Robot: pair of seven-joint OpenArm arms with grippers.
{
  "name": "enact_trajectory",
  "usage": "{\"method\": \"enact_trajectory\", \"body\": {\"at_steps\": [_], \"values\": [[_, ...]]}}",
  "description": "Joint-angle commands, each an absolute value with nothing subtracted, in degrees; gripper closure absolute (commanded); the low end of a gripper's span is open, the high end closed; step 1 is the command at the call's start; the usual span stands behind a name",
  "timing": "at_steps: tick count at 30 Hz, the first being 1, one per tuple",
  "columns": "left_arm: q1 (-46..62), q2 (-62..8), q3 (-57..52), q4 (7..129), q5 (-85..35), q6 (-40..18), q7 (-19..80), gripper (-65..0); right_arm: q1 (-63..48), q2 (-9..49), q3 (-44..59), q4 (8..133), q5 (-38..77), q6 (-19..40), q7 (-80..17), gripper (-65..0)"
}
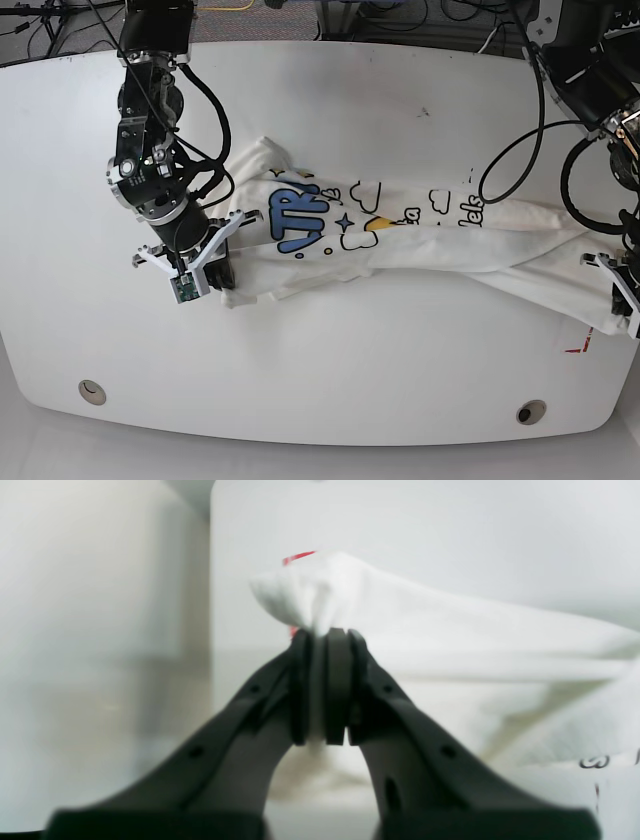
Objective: Fold the T-shirt properly
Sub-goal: 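Lift the shirt with both grippers and pull it toward the robot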
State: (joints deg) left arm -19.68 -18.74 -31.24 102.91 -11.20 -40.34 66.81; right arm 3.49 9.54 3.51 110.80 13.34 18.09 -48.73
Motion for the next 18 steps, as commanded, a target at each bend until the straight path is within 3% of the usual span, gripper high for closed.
{"method": "enact_trajectory", "body": {"at_steps": [1,18], "values": [[-24.0,-19.8,-31.5,105.5,-12.4,-40.0,64.8,-1.4,6.2,10.7,3.6,110.5,13.6,17.9,-47.4,-0.8],[-34.0,-19.4,-30.0,107.0,-12.5,-40.0,65.9,-1.6,18.4,15.2,3.9,104.8,13.0,17.9,-47.9,-0.2]]}}
